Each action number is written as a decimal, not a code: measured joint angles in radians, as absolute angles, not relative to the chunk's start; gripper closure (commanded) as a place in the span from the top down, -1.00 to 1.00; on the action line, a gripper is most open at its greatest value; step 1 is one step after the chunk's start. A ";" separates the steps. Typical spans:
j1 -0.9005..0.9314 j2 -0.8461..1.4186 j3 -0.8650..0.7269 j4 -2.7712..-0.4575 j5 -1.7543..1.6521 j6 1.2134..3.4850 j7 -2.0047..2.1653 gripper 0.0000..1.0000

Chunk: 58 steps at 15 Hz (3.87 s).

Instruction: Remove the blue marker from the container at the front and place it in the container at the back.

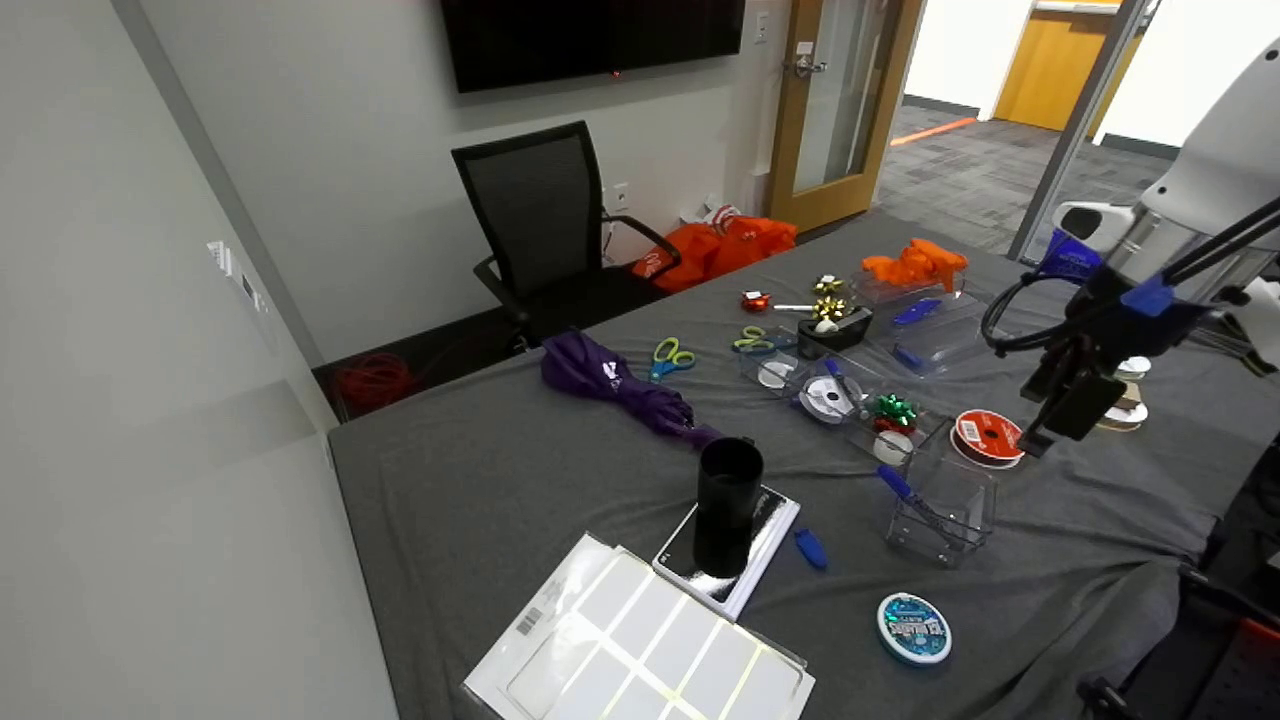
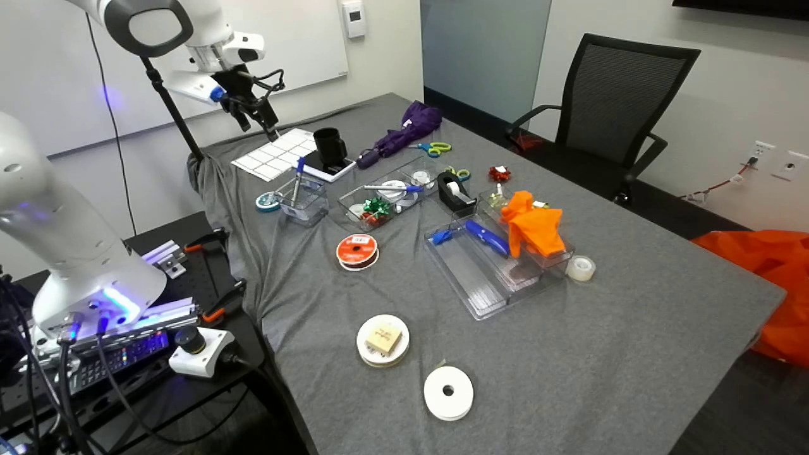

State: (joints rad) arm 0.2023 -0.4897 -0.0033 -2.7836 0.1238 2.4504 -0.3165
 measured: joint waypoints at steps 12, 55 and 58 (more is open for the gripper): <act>0.228 -0.185 0.053 -2.690 0.105 2.609 -0.291 1.00; 0.147 0.045 0.138 -2.447 0.124 2.580 -0.340 -0.90; 0.138 -0.017 0.131 -2.420 0.199 2.515 -0.351 -0.90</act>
State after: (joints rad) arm 0.1381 -0.0167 0.1307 -2.4204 0.1990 2.5146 -0.3506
